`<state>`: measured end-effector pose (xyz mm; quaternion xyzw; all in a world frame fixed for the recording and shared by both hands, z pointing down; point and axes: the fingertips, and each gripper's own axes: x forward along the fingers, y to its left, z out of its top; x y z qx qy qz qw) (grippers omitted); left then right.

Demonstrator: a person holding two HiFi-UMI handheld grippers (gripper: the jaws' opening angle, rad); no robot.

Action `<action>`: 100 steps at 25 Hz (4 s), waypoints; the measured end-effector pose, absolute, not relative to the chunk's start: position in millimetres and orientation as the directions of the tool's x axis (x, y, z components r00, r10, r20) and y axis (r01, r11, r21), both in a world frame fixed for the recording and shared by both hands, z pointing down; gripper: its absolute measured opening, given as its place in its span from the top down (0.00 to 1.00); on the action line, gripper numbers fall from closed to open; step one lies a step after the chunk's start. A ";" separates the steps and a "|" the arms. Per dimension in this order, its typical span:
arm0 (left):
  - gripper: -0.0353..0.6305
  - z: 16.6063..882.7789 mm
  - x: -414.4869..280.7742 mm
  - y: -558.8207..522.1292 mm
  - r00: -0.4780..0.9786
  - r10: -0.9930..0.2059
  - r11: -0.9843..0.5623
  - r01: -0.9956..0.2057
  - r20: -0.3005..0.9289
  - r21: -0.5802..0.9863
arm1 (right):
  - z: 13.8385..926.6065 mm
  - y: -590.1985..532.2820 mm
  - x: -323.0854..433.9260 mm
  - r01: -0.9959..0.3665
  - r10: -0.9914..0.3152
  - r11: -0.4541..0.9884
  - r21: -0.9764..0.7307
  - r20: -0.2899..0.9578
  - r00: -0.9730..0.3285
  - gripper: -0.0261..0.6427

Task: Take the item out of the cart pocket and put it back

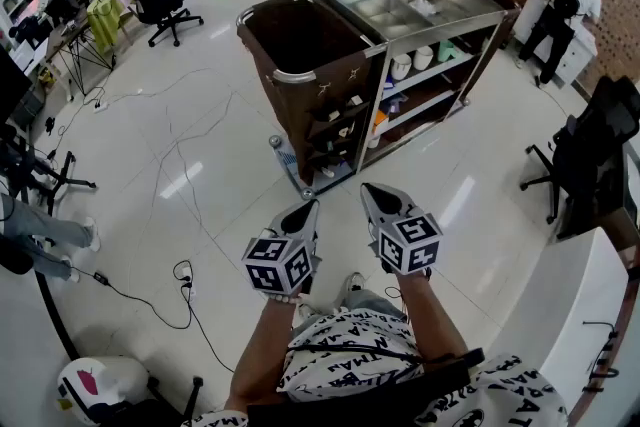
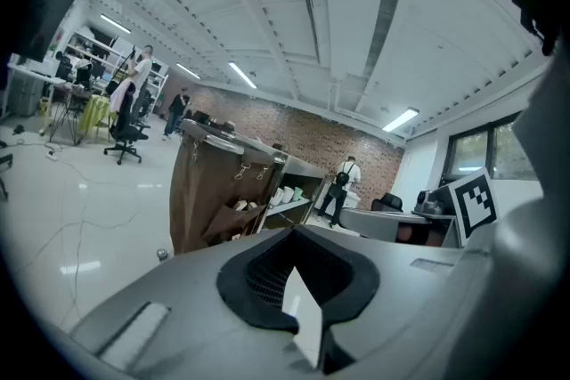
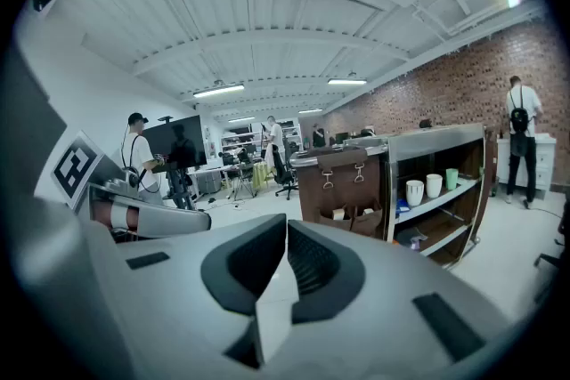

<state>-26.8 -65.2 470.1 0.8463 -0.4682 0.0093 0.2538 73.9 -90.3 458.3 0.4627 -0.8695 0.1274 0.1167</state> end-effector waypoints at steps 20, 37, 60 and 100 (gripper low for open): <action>0.95 484.7 -12.4 -154.4 0.579 -0.753 -0.477 -0.808 0.313 0.347 | 508.3 -240.4 101.5 -0.858 -0.765 0.507 -0.085 0.413 -0.494 0.75; 0.95 527.8 14.9 -287.2 0.578 -0.718 -0.452 -0.810 0.387 0.373 | 597.8 -433.0 113.8 -0.854 -0.677 0.518 -0.033 0.594 -0.434 0.66; 0.95 555.2 9.2 -339.0 0.585 -0.693 -0.420 -0.803 0.422 0.422 | 668.6 -480.6 99.1 -0.782 -0.519 0.594 0.189 0.833 -0.193 0.67; 0.95 491.9 -24.1 -134.8 0.605 -0.728 -0.489 -0.788 0.323 0.375 | 481.9 -186.7 122.9 -0.897 -0.769 0.439 0.042 0.534 -0.352 0.75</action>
